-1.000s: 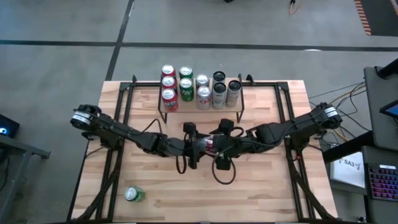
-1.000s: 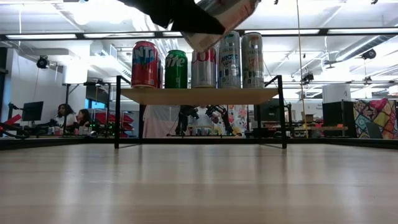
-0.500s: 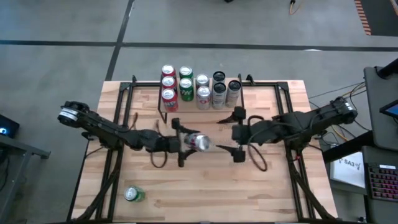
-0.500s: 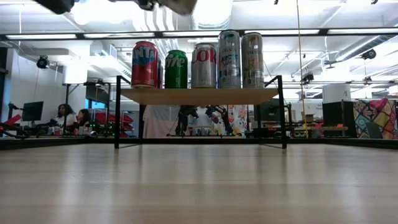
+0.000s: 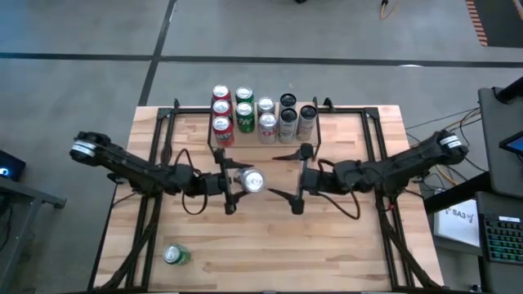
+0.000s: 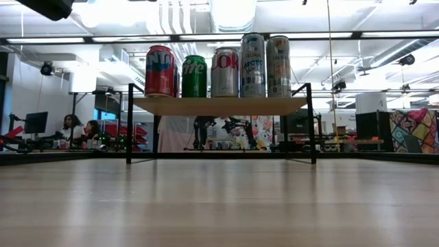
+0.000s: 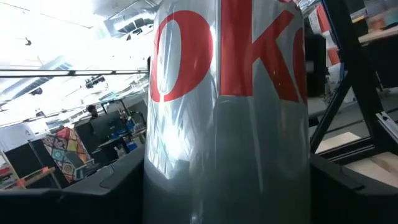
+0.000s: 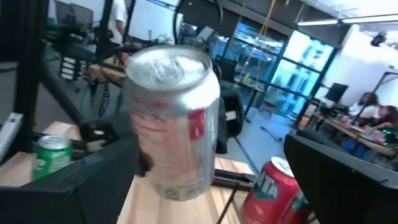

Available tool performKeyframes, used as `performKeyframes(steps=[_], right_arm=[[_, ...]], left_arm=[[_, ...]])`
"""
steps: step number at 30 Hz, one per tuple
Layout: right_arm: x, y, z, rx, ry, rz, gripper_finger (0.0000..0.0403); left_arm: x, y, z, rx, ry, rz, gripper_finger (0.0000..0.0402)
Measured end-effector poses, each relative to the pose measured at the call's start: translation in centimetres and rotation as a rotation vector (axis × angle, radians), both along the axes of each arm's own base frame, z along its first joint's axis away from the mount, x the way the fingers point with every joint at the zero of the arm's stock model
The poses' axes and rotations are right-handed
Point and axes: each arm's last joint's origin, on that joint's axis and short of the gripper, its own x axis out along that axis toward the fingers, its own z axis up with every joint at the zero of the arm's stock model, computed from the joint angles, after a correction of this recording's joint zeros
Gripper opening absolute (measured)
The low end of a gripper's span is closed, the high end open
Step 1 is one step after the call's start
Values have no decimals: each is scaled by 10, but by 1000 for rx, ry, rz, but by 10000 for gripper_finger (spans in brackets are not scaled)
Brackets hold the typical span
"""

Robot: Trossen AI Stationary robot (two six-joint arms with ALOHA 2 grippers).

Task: Place canned beverage on shelf
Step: Put the silver soda can on the shelf aligned with the other silver soda can

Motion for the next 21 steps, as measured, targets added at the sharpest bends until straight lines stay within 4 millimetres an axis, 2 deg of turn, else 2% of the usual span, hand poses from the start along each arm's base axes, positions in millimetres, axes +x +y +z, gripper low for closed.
performKeyframes(steps=[6, 14, 21], right_arm=[[19, -7, -11, 31, -22, 81, 389], [44, -8, -6, 69, -74, 80, 389], [57, -16, -2, 87, -93, 73, 383]], left_arm=[[7, 1, 5, 4, -13, 19, 283], [10, 7, 4, -3, -7, 104, 283], [11, 8, 3, 0, -4, 122, 283]])
